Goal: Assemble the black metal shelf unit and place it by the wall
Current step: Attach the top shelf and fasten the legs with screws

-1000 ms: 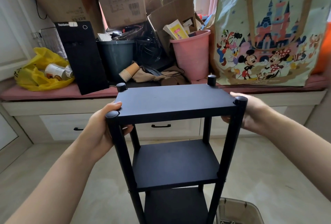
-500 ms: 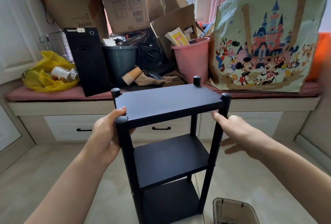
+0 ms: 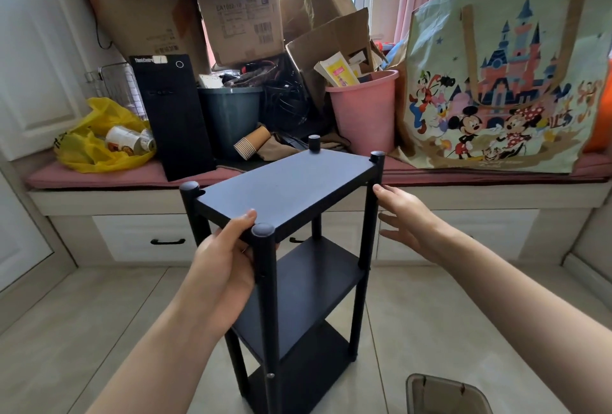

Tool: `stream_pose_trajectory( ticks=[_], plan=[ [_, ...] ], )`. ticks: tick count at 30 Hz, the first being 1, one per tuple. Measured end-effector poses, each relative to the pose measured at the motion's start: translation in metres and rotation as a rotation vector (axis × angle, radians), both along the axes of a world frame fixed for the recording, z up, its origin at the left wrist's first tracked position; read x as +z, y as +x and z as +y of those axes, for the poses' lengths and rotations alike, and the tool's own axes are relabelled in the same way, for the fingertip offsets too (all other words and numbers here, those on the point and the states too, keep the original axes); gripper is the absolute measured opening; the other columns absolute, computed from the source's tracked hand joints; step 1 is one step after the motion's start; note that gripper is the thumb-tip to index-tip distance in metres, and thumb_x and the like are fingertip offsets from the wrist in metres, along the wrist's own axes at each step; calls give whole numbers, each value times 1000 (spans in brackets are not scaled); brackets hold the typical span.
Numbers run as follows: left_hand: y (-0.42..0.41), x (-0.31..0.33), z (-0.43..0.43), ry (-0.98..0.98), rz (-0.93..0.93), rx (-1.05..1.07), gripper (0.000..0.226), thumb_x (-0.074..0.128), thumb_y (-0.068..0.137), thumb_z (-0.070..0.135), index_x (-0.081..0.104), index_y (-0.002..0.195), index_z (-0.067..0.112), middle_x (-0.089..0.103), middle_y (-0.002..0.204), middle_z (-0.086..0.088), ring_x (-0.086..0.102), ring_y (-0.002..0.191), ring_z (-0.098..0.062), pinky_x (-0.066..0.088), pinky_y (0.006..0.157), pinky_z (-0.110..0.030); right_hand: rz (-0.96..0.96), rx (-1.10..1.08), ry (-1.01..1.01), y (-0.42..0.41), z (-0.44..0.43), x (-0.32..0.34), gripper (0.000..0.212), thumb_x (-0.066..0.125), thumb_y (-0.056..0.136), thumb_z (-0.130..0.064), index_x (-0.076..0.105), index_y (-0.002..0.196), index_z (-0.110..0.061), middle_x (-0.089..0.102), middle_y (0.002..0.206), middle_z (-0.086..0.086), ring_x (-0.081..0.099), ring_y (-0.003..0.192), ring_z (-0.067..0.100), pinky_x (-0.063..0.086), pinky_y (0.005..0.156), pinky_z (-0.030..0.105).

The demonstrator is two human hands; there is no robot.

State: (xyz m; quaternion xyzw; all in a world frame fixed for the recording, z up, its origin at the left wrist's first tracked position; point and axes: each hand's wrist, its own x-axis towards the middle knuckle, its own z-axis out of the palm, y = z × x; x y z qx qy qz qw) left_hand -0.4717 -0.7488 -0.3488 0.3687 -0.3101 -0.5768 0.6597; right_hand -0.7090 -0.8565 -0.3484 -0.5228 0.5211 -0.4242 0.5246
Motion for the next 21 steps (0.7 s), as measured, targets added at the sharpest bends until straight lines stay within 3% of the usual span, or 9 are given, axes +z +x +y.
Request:
stream_pose_trajectory(
  ticks=[3, 6, 9, 12, 15, 21],
  plan=[
    [-1, -2, 0, -21, 57, -15, 37, 65, 83, 26, 63, 112, 3, 66, 112, -14, 62, 107, -26, 54, 95, -37, 53, -12, 14, 8, 3, -2, 51, 47, 101, -47, 46, 143, -18, 52, 143, 4, 49, 123, 19, 43, 102, 39],
    [-8, -3, 2, -16, 100, -19, 39, 65, 83, 29, 66, 111, 2, 71, 114, -13, 66, 103, -24, 57, 91, -35, 54, 83, 67, 22, 21, 1, 49, 41, 101, -51, 57, 131, -15, 70, 119, 4, 62, 115, 22, 49, 101, 39],
    [-22, -3, 5, -55, 122, -65, 46, 62, 86, 31, 64, 120, 0, 73, 107, -10, 72, 96, -18, 60, 77, -28, -5, 176, 49, 40, 43, 12, 46, 40, 102, -52, 65, 110, -14, 77, 94, 4, 70, 91, 20, 56, 81, 33],
    [-36, -1, 10, -79, 134, -103, 47, 59, 88, 28, 61, 124, -2, 75, 106, -8, 73, 93, -15, 58, 73, -23, -76, 158, 88, 49, 59, 21, 43, 46, 99, -53, 64, 93, -15, 69, 79, 4, 61, 68, 20, 49, 62, 30],
    [-40, -1, 12, -90, 168, -134, 46, 59, 87, 24, 60, 126, -1, 75, 111, -11, 74, 98, -19, 60, 78, -26, -126, 182, 121, 49, 70, 24, 38, 53, 96, -51, 59, 96, -13, 61, 70, 5, 54, 54, 18, 44, 54, 27],
    [-31, 1, 13, -50, 176, -109, 40, 63, 83, 25, 66, 115, 1, 75, 109, -14, 74, 94, -22, 61, 80, -30, -263, 244, 138, 55, 76, 23, 33, 60, 95, -38, 50, 106, -9, 53, 58, 6, 45, 46, 16, 37, 47, 22]
  ],
)
